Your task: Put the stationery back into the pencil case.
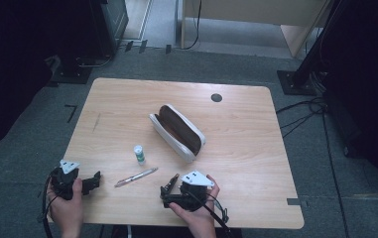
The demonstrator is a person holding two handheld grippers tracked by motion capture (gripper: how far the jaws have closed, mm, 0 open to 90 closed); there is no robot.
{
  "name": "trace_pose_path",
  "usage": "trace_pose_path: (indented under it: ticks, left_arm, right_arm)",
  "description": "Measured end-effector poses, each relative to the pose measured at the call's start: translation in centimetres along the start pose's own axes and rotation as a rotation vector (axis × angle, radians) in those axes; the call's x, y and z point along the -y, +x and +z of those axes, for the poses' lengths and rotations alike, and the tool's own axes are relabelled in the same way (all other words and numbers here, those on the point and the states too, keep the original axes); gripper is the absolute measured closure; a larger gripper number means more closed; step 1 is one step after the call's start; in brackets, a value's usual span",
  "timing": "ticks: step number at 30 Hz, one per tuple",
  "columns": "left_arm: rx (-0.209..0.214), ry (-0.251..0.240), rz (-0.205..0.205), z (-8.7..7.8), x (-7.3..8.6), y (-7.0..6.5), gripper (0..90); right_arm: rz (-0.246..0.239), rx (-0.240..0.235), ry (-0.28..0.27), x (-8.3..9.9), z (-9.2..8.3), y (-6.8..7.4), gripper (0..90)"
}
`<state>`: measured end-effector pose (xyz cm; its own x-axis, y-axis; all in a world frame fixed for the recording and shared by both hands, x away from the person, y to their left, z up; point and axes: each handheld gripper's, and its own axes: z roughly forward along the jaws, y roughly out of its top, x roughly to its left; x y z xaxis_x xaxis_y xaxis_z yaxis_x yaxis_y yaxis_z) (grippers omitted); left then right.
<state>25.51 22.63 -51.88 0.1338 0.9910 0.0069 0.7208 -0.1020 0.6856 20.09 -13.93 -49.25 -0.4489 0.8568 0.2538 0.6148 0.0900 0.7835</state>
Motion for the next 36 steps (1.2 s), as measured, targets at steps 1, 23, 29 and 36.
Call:
trace_pose_path:
  ticks: [1, 23, 29, 36]
  left_arm:
    - [0.000, 0.000, 0.000, 0.0, 0.0, 0.0, 0.0]
    - [0.001, 0.000, -0.001, 0.0, 0.0, 0.0, 0.0]
    - [0.001, 0.000, -0.001, 0.0, 0.0, 0.0, 0.0]
    - [0.001, 0.000, -0.001, 0.0, 0.0, 0.0, 0.0]
  right_arm:
    - [0.003, -0.002, 0.002, 0.1, 0.1, 0.1, 0.0]
    - [0.080, 0.072, -0.002, 2.0, 2.2, 2.7, 0.2]
    - [0.070, 0.095, 0.006, 2.3, 2.6, 2.8, 2.7]
    - [0.061, 0.121, -0.001, 2.5, 2.8, 3.1, 6.0]
